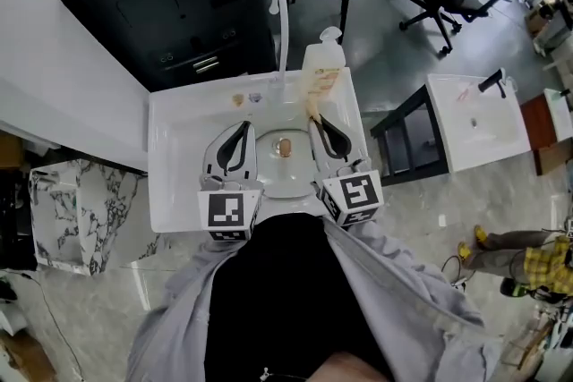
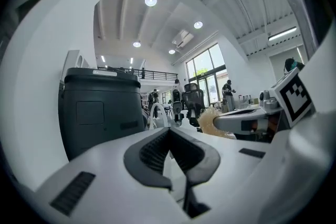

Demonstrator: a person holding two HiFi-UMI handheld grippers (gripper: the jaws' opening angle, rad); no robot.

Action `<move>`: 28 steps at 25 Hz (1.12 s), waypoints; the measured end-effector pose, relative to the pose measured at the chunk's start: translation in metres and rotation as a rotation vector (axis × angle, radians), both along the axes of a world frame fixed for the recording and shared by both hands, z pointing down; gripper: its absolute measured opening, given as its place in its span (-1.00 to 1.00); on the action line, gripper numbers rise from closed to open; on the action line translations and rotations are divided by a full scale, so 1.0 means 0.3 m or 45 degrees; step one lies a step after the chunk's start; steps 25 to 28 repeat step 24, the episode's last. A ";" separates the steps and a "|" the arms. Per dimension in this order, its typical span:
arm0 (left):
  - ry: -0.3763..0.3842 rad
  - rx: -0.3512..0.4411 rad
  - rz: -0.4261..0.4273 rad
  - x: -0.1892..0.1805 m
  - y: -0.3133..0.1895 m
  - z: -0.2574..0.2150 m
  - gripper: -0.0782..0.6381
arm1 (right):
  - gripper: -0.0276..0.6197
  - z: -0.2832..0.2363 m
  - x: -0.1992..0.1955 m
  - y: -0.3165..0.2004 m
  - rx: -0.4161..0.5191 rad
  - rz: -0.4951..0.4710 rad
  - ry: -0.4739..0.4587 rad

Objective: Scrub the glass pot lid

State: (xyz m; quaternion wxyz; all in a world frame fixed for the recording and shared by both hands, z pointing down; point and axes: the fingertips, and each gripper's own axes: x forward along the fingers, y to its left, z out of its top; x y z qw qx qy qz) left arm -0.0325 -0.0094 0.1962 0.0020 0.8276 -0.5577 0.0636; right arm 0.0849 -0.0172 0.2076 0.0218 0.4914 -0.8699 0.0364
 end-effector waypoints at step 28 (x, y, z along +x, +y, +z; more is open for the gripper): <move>-0.078 0.040 0.184 -0.053 0.036 0.088 -0.77 | -0.82 0.030 -0.089 0.054 0.071 0.117 0.036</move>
